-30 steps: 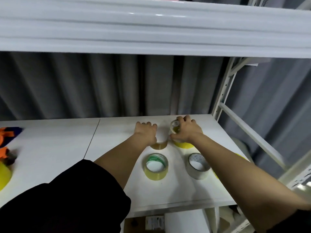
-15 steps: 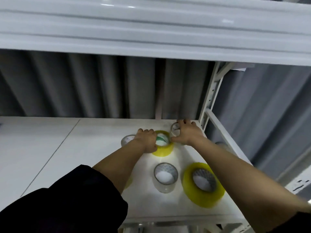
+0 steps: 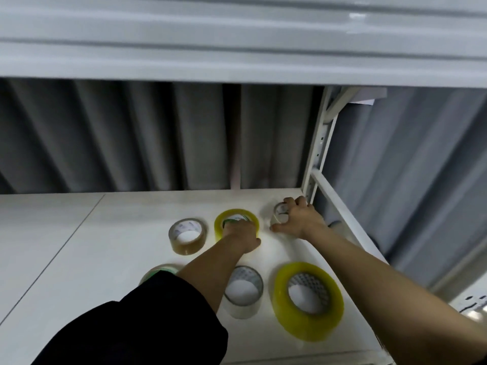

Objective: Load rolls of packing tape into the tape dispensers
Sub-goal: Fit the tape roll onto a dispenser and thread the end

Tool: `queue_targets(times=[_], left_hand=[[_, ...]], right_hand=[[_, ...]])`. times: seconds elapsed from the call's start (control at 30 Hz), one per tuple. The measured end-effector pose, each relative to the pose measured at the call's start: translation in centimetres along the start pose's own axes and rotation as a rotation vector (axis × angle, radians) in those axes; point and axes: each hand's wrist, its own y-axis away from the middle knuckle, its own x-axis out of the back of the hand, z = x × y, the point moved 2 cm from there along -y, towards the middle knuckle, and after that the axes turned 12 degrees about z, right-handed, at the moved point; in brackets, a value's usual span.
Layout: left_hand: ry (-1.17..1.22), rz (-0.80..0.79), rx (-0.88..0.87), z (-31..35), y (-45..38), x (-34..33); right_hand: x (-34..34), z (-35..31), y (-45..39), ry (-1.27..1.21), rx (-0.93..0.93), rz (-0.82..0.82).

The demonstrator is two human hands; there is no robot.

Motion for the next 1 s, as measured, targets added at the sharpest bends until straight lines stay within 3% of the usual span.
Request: queue_targets(times=[0.2, 0.33, 0.57, 0.73, 1.0], left_hand=[[0.126, -0.009, 0.106, 0.5, -0.9, -0.8], [0.235, 0.093, 0.171, 0.1, -0.5, -0.1], [0.901, 0.303, 0.288, -3.0, 1.5, 4.1], [1.252, 0.218, 0.361, -4.9, 4.9, 5.3], [1.532, 0.262, 0.72, -7.6, 8.7, 5.1]], right_hand=[[-0.4, 0.7, -0.6, 0.019, -0.005, 0.01], [-0.5, 0.4, -1.0, 0.023, 0.014, 0.009], [-0.7, -0.4, -1.1, -0.01, 0.007, 0.011], [-1.5, -2.7, -0.7, -0.052, 0.054, 0.021], [-4.0, -5.9, 0.6, -0.13, 0.143, -0.038]])
